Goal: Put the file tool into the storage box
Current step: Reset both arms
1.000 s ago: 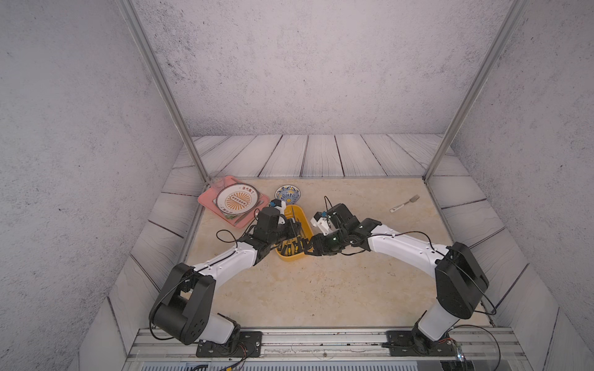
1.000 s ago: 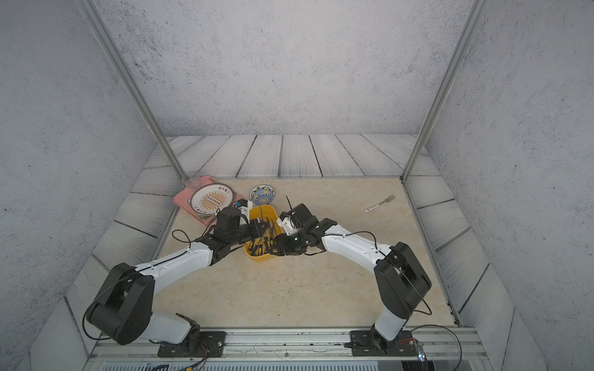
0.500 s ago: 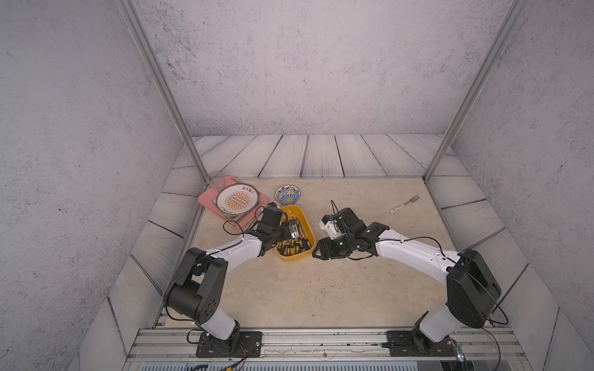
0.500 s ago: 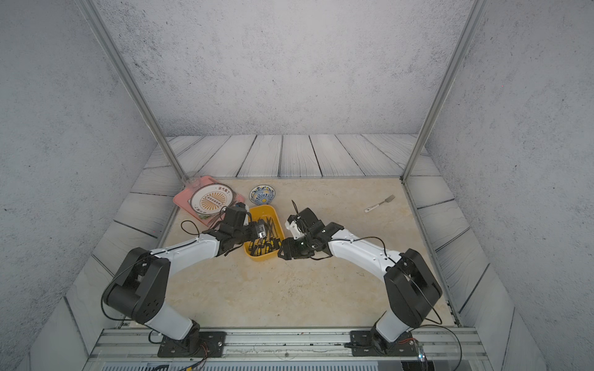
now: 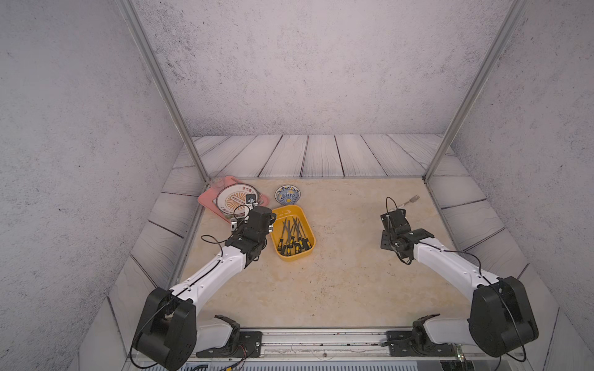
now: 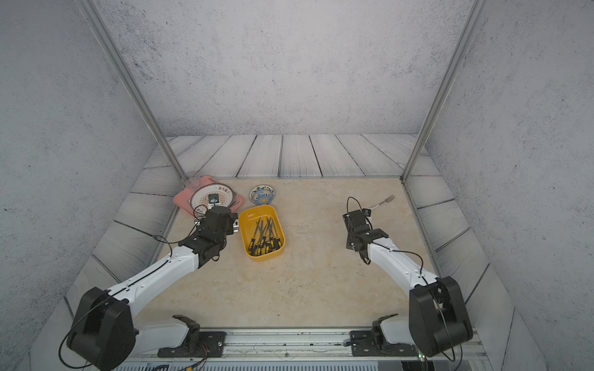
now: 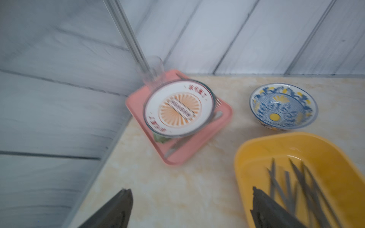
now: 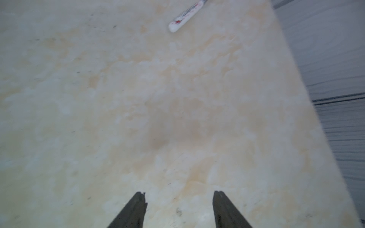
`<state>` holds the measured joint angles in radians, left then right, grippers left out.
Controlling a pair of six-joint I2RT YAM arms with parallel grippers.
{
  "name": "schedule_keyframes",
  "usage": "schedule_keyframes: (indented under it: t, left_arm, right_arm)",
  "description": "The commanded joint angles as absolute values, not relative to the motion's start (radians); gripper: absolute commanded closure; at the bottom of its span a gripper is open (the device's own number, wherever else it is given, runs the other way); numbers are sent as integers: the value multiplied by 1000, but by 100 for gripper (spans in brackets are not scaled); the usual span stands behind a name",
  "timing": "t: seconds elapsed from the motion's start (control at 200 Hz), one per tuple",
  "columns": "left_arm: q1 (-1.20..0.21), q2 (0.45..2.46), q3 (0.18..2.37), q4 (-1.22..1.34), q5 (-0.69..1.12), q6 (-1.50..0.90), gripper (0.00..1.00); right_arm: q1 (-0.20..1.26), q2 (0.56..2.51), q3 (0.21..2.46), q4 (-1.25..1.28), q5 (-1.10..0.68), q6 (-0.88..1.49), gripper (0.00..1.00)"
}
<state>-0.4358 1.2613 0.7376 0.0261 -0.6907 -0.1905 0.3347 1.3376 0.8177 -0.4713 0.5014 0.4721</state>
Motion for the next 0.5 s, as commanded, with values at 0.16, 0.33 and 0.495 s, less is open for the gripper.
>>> schedule_keyframes:
  t: [0.16, 0.33, 0.495]
  left_arm:
    - [-354, 1302, 447, 547, -701, 4, 2]
    - [-285, 1405, 443, 672, -605, 53, 2]
    - [-234, 1503, 434, 816, -471, 139, 2]
  right_arm:
    - [308, 1377, 571, 248, 757, 67, 38]
    - [235, 1404, 533, 412, 632, 113, 36]
    - [129, 1420, 517, 508, 479, 123, 35]
